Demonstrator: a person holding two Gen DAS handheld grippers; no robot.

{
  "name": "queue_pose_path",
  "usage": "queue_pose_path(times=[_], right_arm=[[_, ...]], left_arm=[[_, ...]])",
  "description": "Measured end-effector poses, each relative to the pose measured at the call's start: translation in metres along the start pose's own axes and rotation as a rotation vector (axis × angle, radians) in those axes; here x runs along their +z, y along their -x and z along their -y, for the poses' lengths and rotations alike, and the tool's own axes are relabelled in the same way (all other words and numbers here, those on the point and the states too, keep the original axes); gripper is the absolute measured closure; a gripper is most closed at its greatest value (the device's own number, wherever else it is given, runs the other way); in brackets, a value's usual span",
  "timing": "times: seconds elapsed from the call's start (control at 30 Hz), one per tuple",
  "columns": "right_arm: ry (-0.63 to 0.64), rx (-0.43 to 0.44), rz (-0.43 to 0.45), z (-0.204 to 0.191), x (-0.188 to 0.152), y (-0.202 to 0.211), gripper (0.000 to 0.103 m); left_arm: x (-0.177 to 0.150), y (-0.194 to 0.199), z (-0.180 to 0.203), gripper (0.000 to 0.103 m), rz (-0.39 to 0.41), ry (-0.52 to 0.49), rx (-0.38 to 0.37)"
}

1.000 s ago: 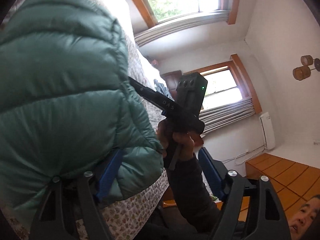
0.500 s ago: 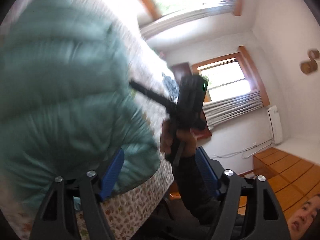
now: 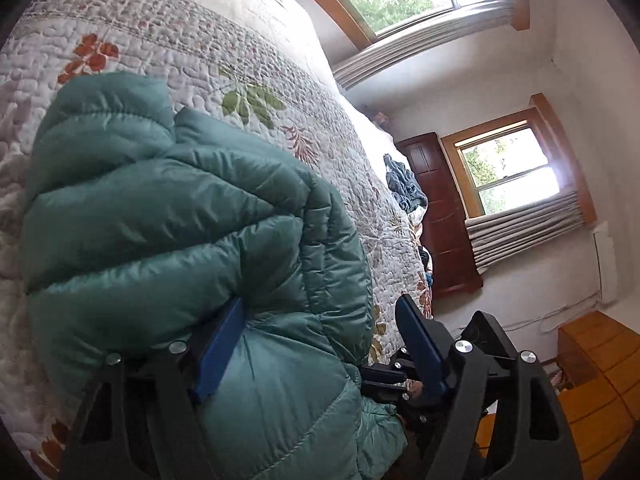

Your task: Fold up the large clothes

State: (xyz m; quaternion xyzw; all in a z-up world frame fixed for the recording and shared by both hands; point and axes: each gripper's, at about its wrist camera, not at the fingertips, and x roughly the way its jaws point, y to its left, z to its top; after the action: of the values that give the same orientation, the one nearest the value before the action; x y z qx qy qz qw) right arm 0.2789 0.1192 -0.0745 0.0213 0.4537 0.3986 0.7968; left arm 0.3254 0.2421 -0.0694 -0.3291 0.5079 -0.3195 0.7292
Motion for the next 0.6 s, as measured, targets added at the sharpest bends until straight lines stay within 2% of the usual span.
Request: queue_pose_path(times=[0.13,0.17,0.23,0.33,0.4,0.43,0.53,0.6], right_arm=[[-0.023,0.021,-0.019,0.006,-0.006,-0.008,0.096],[-0.025,0.024,-0.017,0.004,-0.004,-0.003,0.093],[-0.021,0.026,0.021,-0.003,0.001,0.015,0.089],[0.014,0.055,0.088,-0.024,0.002,0.047,0.087],[0.044,0.074,0.106,-0.038,-0.004,0.057,0.085],[0.056,0.082,0.1,-0.046,-0.009,0.057,0.084],[0.092,0.027,0.051,-0.055,-0.025,0.037,0.083],[0.078,0.008,0.022,-0.051,-0.031,0.022,0.085]], left_arm=[[-0.004,-0.005,0.004,0.025,-0.006,-0.023,0.024],[-0.004,0.001,0.007,0.025,0.001,-0.015,0.018],[-0.007,0.019,0.018,0.024,0.032,-0.028,-0.008],[-0.023,0.053,0.042,0.019,0.089,-0.112,-0.029],[-0.039,0.065,0.046,0.017,0.096,-0.126,-0.057],[-0.045,0.065,0.044,0.017,0.09,-0.125,-0.05],[-0.06,0.046,0.028,0.017,0.048,-0.117,0.009],[-0.064,0.033,0.009,0.017,0.032,-0.069,-0.002]])
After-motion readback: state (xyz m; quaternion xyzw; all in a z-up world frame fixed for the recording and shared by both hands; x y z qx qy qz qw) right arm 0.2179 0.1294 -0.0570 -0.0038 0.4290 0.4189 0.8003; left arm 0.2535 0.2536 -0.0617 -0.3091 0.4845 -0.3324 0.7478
